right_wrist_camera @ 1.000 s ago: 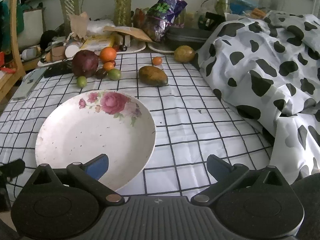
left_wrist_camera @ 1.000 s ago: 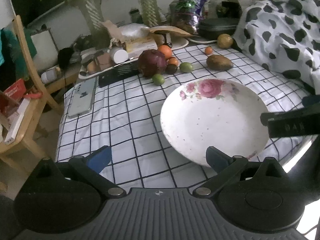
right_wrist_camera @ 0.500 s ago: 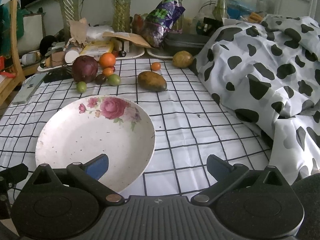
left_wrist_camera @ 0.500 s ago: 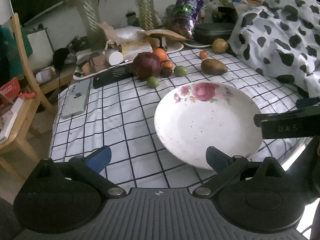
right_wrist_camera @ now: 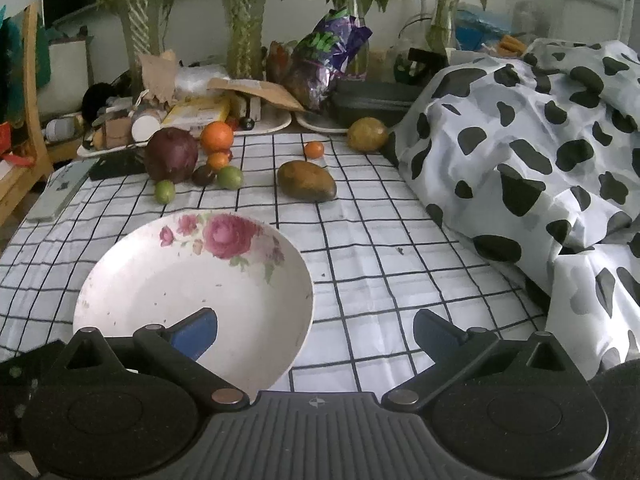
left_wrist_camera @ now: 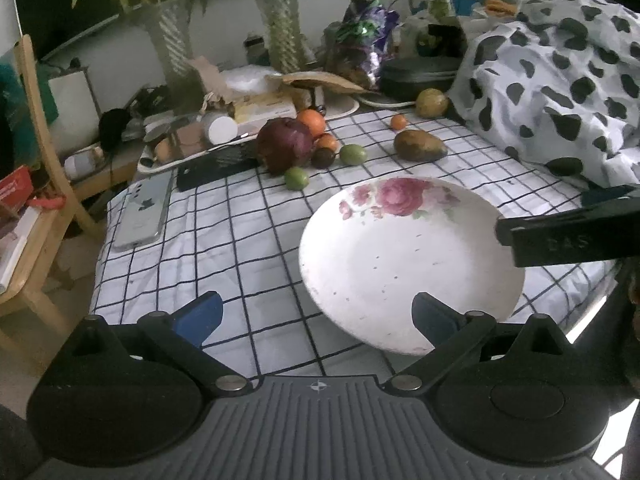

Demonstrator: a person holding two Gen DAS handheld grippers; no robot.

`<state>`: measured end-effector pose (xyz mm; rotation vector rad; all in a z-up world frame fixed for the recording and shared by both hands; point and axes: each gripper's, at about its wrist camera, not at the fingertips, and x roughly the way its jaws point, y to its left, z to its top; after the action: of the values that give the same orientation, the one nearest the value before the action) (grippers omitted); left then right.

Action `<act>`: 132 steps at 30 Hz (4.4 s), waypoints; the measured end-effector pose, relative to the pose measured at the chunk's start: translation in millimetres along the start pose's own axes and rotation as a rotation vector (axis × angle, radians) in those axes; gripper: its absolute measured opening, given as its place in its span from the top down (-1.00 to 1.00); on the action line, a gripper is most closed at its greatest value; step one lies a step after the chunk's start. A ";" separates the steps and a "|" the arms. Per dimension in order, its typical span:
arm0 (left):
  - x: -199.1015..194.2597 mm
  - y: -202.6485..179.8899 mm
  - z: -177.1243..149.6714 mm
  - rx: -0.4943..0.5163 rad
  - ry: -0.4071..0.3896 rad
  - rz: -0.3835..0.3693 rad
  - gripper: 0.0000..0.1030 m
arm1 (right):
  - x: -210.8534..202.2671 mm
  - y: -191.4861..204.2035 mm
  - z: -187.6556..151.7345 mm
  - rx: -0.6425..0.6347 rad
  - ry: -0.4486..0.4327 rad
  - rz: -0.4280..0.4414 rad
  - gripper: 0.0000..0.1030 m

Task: Organize fruits
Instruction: 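Move both tools toward the fruits beyond the white plate, then grasp the green fruit with the left tool while the right tool grasps the brown mango, then carry both fruits onto the white plate and open both tools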

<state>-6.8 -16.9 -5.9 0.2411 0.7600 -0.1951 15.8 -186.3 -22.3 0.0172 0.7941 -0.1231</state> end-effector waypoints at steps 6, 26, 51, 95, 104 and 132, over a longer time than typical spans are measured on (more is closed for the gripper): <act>4.8 7.2 2.6 -0.052 0.022 -0.028 -0.99 | 5.0 1.8 1.4 -0.011 0.025 -0.008 -1.00; 31.2 19.3 31.5 0.070 -0.017 -0.032 -0.99 | 26.3 -11.7 26.0 -0.019 0.002 -0.029 -1.00; 89.0 57.8 77.4 -0.010 -0.019 -0.231 -0.99 | 90.6 -21.5 75.9 -0.072 0.002 0.044 -1.00; 219.6 64.9 120.5 -0.035 0.191 -0.164 0.46 | 186.6 -10.2 136.3 -0.264 0.086 0.195 -0.92; 217.6 72.7 123.0 -0.073 0.205 -0.218 0.48 | 198.0 -8.8 138.1 -0.315 0.112 0.251 -0.49; 178.7 69.2 131.1 -0.040 0.130 -0.348 0.48 | 187.8 -15.8 140.1 -0.231 0.054 0.286 0.02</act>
<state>223.9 -3.8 -29.3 0.0826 0.9321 -0.4964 243.8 -230.0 -57.3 -0.0849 0.8478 0.2411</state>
